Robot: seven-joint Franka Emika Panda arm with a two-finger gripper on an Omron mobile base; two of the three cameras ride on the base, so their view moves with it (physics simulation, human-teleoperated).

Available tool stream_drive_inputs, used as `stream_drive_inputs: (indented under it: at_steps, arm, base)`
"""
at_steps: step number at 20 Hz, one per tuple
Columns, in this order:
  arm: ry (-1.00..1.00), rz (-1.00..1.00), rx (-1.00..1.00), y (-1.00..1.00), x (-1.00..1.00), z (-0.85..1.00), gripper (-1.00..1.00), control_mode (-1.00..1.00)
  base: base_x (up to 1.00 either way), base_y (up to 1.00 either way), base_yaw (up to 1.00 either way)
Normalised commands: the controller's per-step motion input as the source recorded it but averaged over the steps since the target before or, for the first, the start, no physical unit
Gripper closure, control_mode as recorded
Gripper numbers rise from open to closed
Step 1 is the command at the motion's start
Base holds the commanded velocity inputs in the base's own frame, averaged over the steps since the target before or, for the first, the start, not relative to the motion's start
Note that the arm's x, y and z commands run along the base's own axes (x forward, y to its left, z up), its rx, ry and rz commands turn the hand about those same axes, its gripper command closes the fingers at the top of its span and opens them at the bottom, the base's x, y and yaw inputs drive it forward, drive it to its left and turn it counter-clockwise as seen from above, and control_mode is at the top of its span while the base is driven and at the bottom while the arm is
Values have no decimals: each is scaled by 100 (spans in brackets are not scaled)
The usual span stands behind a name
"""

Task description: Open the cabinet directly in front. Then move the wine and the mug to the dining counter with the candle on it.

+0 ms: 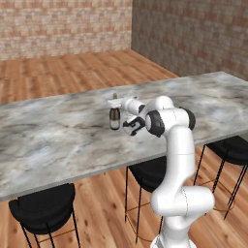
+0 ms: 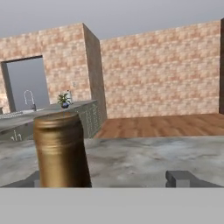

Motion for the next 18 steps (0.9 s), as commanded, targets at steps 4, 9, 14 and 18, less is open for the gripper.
stream_drive_inputs:
  at_steps: [4, 9, 14, 18]
  arm:
    - [1, -3, 0, 7, 0, 44, -100, -100]
    - [1, -1, -4, 21, -12, 97, -100, -100]
    - [2, -1, -7, 15, -37, 100, -100, -100]
    - [5, -3, -9, -8, -82, 100, -100, -100]
  base:
    - [0, 0, 0]
    - [0, 0, 0]
    - [0, 0, 0]
    - [0, 0, 0]
